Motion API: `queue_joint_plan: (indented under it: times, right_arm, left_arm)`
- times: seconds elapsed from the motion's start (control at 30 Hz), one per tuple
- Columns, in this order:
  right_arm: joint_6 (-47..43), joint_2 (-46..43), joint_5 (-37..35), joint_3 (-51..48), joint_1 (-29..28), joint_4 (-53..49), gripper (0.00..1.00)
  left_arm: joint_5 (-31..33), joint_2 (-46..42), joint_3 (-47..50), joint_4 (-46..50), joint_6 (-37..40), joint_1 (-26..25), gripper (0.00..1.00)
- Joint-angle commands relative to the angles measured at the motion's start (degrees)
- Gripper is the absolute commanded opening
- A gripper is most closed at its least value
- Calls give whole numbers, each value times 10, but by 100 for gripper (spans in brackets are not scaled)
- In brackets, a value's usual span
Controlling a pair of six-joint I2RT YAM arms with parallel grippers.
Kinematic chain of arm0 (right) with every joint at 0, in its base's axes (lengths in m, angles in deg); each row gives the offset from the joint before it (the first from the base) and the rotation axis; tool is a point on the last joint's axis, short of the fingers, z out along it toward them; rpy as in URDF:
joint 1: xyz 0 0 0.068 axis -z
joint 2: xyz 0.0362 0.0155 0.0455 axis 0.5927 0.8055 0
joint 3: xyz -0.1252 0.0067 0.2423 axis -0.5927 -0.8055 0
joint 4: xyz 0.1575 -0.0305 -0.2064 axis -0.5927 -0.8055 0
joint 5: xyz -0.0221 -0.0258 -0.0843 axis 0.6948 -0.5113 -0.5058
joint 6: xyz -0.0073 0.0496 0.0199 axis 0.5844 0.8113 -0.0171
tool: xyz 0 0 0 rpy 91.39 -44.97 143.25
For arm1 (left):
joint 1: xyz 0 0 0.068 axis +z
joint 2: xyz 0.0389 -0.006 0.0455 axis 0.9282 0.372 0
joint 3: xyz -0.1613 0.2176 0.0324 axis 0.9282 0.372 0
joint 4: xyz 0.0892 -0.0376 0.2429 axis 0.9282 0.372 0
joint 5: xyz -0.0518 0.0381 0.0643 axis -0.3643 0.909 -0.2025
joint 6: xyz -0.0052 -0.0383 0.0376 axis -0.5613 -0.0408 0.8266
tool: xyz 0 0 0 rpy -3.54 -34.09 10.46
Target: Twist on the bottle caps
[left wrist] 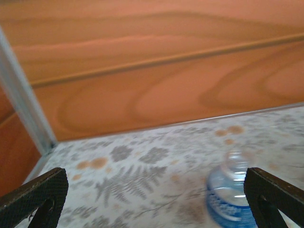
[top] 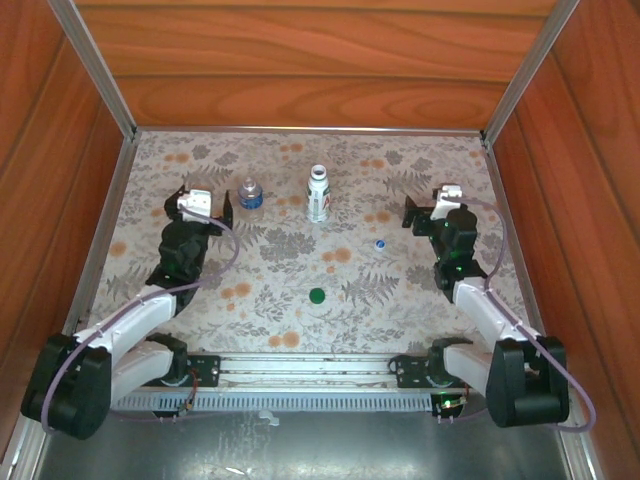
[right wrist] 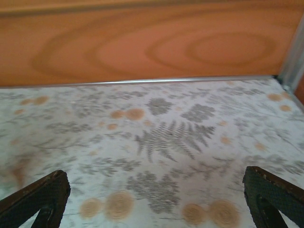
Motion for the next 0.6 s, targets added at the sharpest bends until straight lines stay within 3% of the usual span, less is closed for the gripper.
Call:
queue_joint_plan:
  times: [0.0, 0.2, 0.37, 0.57]
  right_arm:
    - [12, -23, 61, 24, -17, -54, 100]
    - [17, -32, 108, 53, -59, -86, 100]
    - [21, -35, 100, 48, -66, -77, 100]
    - [22, -47, 90, 28, -66, -75, 100]
  left_arm:
    - [-65, 8, -29, 23, 11, -47, 100]
    - [-150, 80, -78, 22, -48, -101, 100]
    - [-184, 169, -136, 10, -76, -136, 100]
    - [-209, 275, -179, -72, -112, -148, 100]
